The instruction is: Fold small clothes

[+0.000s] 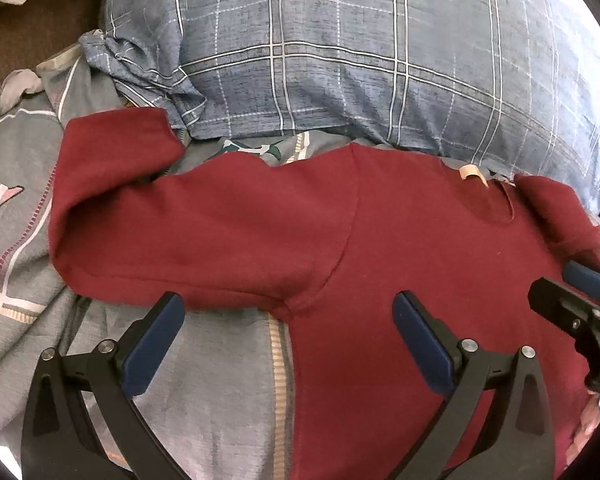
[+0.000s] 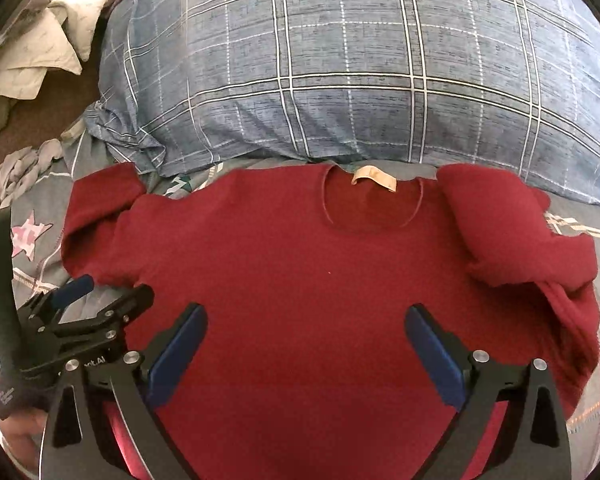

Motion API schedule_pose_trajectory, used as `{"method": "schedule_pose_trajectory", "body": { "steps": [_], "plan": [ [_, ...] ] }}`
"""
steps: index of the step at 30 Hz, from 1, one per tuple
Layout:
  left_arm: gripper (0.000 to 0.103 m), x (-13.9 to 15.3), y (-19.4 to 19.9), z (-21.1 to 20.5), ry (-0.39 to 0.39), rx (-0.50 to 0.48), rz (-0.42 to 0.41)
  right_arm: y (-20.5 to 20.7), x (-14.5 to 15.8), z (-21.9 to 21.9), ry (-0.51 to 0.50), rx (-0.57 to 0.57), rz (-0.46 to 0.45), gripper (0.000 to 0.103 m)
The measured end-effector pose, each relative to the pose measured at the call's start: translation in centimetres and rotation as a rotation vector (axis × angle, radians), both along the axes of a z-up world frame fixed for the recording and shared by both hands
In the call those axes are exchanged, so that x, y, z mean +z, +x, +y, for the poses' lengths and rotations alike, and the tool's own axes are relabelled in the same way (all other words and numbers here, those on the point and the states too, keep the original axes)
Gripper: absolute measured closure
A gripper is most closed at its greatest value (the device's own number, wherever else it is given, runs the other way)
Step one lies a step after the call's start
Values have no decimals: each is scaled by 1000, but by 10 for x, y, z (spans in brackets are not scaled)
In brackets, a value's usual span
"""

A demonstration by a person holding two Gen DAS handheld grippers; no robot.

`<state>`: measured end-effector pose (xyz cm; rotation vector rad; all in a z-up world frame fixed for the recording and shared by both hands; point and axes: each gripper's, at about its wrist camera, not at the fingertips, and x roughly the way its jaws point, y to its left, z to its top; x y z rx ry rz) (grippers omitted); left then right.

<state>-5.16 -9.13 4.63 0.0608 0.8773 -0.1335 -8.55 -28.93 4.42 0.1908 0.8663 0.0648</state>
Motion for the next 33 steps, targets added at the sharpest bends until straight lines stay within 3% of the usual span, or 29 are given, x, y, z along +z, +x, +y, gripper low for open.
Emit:
{"method": "schedule_pose_trajectory", "body": {
  "steps": [11,15,33],
  "plan": [
    [0,0,7,10,-22,28,6,12,-16,1,5,10,38,4],
    [0,-1,7,12,-21,41,6,17,-18,7,-8,30,47,9],
    [0,1,8,19,-23,48,1,24,-13,16,-29,17,57,7]
  ]
}}
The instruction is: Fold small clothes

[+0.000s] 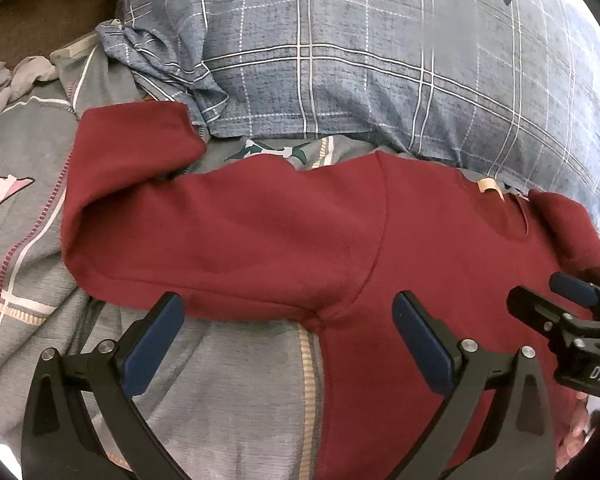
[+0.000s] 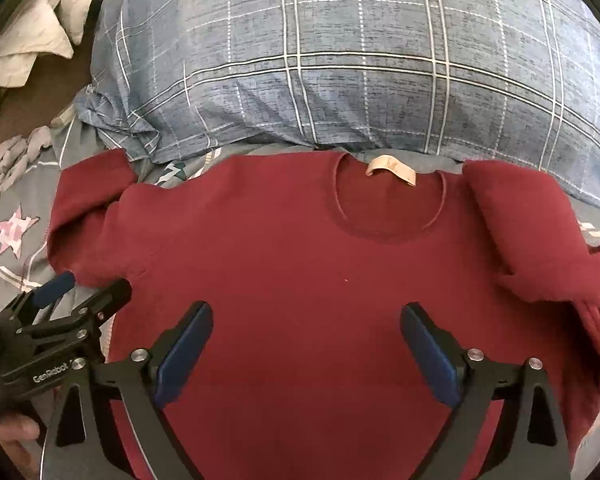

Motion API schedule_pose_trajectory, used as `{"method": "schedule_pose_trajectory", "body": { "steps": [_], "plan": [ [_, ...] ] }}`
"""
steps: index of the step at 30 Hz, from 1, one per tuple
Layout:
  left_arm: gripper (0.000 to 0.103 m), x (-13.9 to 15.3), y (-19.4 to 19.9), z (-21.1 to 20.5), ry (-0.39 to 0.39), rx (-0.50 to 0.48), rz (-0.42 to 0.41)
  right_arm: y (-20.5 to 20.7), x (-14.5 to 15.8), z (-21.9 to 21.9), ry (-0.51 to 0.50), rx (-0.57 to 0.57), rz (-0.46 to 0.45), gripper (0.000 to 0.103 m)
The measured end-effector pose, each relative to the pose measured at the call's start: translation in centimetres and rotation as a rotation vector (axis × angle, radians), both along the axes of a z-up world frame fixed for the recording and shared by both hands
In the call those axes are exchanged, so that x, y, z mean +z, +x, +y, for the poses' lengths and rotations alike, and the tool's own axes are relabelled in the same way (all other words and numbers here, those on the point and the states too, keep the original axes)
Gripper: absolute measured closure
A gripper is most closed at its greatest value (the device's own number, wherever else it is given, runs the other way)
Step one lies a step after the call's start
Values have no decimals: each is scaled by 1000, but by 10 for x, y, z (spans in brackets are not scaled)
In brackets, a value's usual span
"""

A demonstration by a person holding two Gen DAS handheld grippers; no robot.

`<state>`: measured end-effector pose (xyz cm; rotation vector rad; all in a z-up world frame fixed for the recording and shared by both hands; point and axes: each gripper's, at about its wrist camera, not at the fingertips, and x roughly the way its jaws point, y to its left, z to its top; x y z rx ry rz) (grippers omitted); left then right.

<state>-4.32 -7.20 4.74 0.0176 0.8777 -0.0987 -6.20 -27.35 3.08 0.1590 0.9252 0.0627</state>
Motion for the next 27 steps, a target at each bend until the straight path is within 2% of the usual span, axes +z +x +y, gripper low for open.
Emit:
{"method": "schedule_pose_trajectory", "body": {
  "steps": [16,20,23,27],
  "plan": [
    [0,7,2,27,-23,73,-14,12,1,15,-117,-20,3,7],
    [0,12,-6,34,3,85,-31,17,5,19,-74,12,1,7],
    [0,15,-14,48,30,128,-51,31,13,31,-55,67,-10,8],
    [0,24,-15,80,48,248,-86,61,23,56,83,189,-11,11]
  ]
}}
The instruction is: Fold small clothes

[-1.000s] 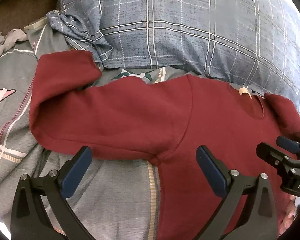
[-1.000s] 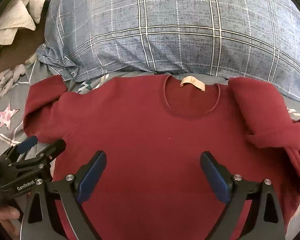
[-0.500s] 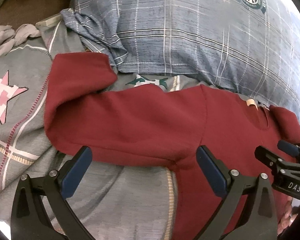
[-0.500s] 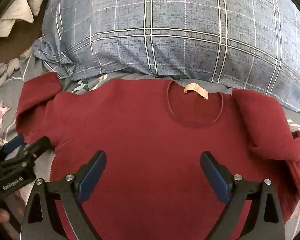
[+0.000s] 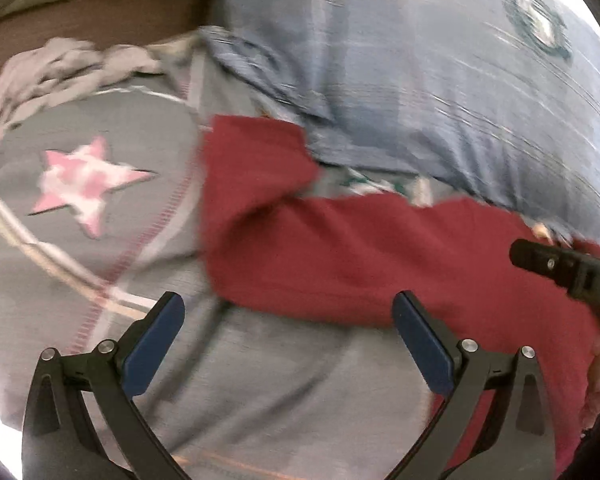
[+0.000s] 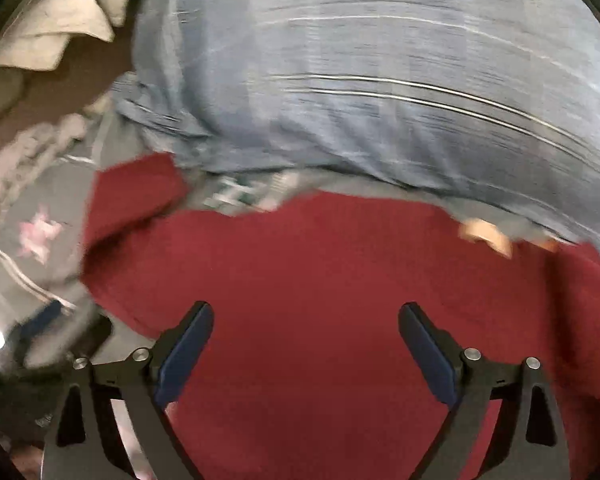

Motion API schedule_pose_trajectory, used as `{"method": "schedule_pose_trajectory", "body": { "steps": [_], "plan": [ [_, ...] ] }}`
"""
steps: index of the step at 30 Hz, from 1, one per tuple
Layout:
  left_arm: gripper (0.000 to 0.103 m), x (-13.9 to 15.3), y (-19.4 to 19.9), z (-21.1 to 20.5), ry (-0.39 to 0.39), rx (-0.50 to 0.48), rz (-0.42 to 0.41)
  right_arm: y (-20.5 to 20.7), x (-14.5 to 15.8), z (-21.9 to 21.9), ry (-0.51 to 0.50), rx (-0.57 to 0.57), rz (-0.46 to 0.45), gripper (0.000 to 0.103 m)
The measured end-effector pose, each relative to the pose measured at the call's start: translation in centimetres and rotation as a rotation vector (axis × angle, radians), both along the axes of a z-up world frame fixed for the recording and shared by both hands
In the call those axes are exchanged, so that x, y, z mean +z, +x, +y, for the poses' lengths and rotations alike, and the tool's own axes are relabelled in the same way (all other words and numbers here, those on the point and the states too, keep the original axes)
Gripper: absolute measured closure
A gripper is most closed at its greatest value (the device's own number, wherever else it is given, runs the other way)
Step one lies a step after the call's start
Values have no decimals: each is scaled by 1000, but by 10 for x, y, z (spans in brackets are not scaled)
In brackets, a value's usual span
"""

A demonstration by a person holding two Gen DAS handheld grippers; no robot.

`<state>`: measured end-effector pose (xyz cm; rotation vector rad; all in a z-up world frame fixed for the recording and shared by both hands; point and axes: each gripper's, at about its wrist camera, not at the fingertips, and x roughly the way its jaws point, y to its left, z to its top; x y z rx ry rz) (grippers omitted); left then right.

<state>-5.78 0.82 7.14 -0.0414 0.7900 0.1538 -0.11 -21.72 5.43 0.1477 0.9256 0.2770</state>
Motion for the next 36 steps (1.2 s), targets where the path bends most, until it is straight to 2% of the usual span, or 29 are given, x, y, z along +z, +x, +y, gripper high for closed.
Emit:
{"method": "schedule_pose_trajectory", "body": {
  "steps": [4,11,17,20,23,24,25,28,33,36],
  "plan": [
    [0,-1,5,29,-11,86,7,37,2,38,161,131,42,18],
    [0,-5,11,50,-36,144,19,86,-18,110,285,250,113,22],
    [0,-10,19,53,-27,154,43,127,-45,135,405,223,208,22],
    [0,-10,21,52,-9,151,43,141,-57,143,451,198,226,23],
    [0,-12,24,51,2,150,48,151,-63,150,482,193,221,53],
    [0,-12,25,50,10,147,49,153,-66,151,495,189,227,74],
    [0,-11,25,50,11,145,48,156,-69,151,506,181,235,92],
    [0,-11,25,51,6,147,45,152,-64,137,545,151,209,97],
    [0,-11,25,48,-35,120,53,111,-13,85,523,136,66,98],
    [0,-5,20,42,-43,96,27,84,16,47,485,109,-16,98]
  ]
}}
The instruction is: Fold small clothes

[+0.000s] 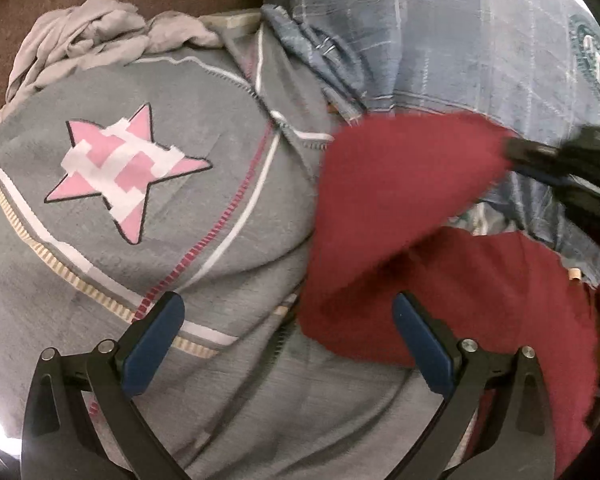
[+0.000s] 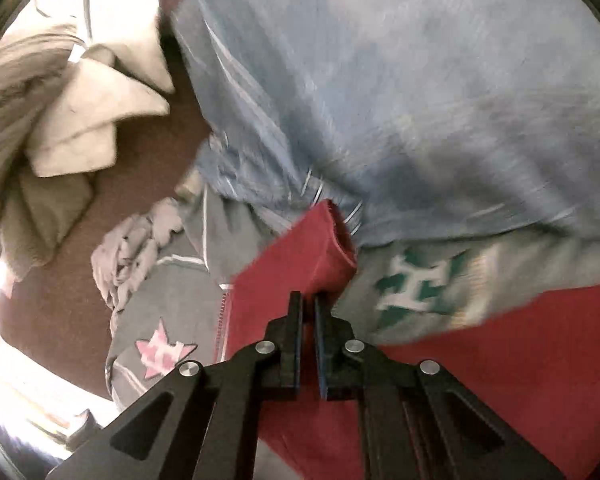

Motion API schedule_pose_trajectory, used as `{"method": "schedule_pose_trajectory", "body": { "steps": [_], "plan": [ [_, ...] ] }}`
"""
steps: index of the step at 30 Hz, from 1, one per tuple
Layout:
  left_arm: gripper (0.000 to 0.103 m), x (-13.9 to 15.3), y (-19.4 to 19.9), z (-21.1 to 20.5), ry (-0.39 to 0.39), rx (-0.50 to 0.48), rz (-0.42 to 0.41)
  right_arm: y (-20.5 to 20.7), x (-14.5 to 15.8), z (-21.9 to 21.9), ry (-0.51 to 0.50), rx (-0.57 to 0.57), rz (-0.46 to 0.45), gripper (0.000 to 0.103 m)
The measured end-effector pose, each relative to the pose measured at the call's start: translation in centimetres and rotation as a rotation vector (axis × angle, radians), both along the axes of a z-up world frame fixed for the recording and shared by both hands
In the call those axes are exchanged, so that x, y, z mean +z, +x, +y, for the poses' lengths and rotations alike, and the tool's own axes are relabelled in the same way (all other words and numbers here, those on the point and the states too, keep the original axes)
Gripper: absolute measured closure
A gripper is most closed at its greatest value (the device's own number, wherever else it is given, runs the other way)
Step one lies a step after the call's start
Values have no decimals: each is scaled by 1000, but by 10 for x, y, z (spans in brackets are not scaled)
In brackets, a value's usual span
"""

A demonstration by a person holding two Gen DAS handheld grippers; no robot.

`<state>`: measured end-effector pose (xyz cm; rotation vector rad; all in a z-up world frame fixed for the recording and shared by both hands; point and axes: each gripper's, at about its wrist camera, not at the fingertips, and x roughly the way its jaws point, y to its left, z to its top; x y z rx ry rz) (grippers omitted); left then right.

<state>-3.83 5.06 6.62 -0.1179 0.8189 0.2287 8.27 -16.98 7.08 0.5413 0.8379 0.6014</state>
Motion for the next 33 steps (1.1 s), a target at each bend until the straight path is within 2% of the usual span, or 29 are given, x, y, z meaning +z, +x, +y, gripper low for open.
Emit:
{"method": "schedule_pose_trajectory", "body": {
  "steps": [5,8,11,15,17,19,20,21,26,27,28,29,30,31,33],
  "plan": [
    [0,3,-3,-10,6,-34,-10,-50,41,-77,-55,-122,-80,99],
    [0,2,-3,-15,10,-47,-6,-80,51,-117,-108,-203,-109,99],
    [0,1,-3,-18,10,-59,-3,-107,46,-149,-143,-254,-91,99],
    [0,-1,-2,-21,22,-57,4,-118,15,-164,-174,-256,14,92],
    [0,-3,-1,-22,22,-52,9,-116,2,-151,-191,-231,34,80],
    [0,-5,-1,-21,26,-52,16,-109,-6,-128,-194,-180,34,40],
    [0,-7,0,-21,27,-52,21,-100,-11,-117,-193,-151,35,31],
    [0,-7,1,-21,26,-52,25,-91,-16,-108,-199,-136,39,30],
    [0,-12,5,-16,17,-41,31,-32,-52,-65,-228,-114,108,30],
    [0,-13,8,-14,14,-37,35,-25,-58,-60,-232,-113,118,35],
    [0,-13,10,-12,11,-32,36,-16,-66,-53,-239,-114,128,53],
    [0,-13,11,-10,11,-22,33,-14,-68,-50,-264,-128,119,64],
    [0,-13,11,-7,12,-4,24,-13,-67,-47,-311,-146,105,86],
    [0,-13,10,-5,11,5,19,-14,-64,-48,-301,-141,96,91],
    [0,-9,8,-1,-10,15,3,-25,-49,-66,-221,-148,71,95]
  ]
}}
